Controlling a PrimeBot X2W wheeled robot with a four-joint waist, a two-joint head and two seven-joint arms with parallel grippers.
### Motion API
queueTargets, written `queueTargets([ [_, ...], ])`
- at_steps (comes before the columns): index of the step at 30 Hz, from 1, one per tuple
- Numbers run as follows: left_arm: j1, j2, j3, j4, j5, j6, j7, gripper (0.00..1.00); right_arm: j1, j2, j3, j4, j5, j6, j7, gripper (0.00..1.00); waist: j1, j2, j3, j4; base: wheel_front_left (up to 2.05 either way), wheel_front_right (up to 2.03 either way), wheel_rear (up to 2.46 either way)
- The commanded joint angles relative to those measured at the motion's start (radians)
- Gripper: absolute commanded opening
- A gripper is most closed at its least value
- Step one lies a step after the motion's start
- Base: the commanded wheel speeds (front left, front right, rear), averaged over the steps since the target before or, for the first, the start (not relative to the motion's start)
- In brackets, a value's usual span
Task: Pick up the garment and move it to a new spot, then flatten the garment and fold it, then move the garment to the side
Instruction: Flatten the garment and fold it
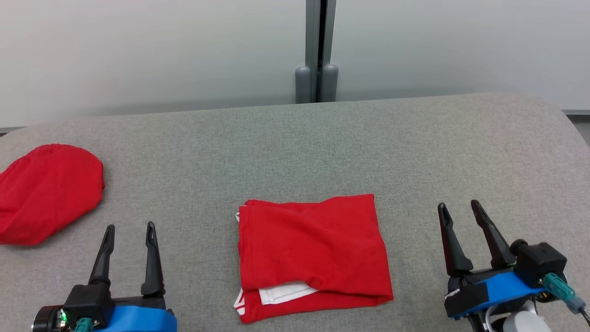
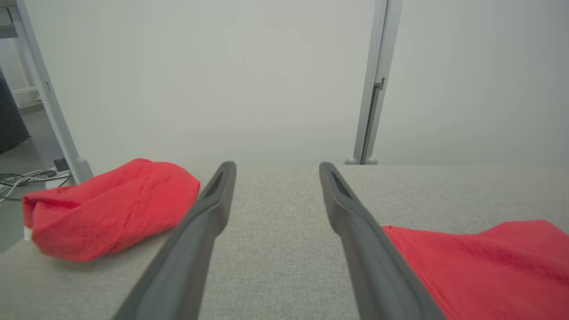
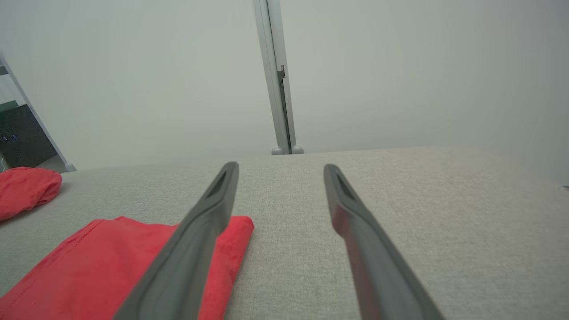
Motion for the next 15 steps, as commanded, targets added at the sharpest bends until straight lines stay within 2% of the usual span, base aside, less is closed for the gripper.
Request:
queueTargets([
  [1, 0.014, 0.002, 0.004, -0.005, 0.005, -0.002, -0.002, 1.00, 0.036, 0.009, -0.011, -0.018, -0.011, 0.000, -0.005, 1.00, 0.0001, 0.0000, -0.013, 0.001, 0.00, 0.00, 0.00],
  [15, 0.074, 0.006, 0.001, -0.037, 0.010, -0.003, -0.002, 1.00, 0.178, 0.046, -0.059, -0.118, -0.053, 0.000, 0.006, 1.00, 0.0001, 0.0000, -0.072, 0.035, 0.00, 0.00, 0.00],
])
